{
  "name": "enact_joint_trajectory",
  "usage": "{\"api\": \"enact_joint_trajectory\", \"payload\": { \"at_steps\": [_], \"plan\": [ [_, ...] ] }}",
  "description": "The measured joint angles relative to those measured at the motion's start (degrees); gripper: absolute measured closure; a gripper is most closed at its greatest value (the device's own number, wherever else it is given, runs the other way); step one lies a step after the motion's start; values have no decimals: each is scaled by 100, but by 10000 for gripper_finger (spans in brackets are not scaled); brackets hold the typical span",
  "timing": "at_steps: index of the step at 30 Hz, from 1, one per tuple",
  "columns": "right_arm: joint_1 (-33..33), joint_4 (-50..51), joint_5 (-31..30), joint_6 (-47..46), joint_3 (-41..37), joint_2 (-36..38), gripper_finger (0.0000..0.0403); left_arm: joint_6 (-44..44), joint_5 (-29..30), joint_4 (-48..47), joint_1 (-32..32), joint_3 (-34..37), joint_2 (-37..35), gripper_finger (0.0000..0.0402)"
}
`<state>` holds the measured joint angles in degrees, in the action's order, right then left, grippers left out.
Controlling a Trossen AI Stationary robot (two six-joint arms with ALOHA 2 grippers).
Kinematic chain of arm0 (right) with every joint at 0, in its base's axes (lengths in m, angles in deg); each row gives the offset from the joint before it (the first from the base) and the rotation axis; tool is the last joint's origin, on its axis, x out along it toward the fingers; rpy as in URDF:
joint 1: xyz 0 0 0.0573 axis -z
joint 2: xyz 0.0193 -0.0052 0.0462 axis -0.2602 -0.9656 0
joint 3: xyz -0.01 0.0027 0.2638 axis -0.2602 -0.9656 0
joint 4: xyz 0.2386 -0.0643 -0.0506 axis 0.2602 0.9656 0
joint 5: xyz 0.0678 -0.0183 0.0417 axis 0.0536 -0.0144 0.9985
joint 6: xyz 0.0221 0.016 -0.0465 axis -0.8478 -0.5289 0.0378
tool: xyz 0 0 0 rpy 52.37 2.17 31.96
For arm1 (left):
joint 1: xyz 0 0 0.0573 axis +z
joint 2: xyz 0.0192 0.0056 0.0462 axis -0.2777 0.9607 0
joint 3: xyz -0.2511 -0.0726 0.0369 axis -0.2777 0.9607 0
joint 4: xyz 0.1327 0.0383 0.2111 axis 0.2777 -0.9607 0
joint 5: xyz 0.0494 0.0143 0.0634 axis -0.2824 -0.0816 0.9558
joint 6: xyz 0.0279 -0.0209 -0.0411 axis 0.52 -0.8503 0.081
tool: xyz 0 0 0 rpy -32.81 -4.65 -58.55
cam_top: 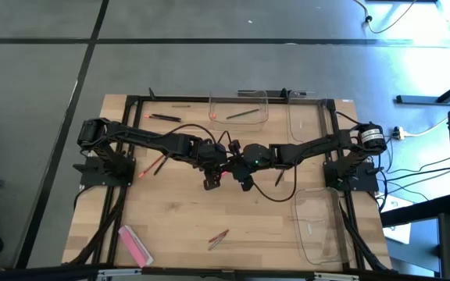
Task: Sort crayons/erasers/pens/pencils in bins
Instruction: Put the blue crayon into the top right transparent bin
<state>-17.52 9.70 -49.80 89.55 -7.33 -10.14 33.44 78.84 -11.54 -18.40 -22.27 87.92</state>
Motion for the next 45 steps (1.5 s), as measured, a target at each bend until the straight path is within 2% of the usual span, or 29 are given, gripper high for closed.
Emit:
{"api": "enact_joint_trajectory", "payload": {
  "at_steps": [7,19,25,28,32,36,41,45],
  "plan": [
    [0,-2,2,0,0,0,364,29,2,-1,0,0,0,379],
    [2,0,-2,0,0,0,365,142,-2,0,0,0,0,311],
    [1,157,-50,-18,2,1,365,94,-4,-483,0,0,0,306],
    [-30,160,-298,-37,2,2,365,-50,28,-691,0,0,2,306],
    [-96,187,-797,-47,2,26,364,-57,238,-749,0,4,-57,305],
    [-154,442,-916,-383,6,153,364,-55,708,-842,0,4,-272,305],
    [-160,992,-992,-1030,17,487,364,-55,1133,-882,2,13,-621,305],
    [-164,1658,-1411,-1390,1,888,364,-61,1222,-802,-4,3,-864,305]
  ]
}}
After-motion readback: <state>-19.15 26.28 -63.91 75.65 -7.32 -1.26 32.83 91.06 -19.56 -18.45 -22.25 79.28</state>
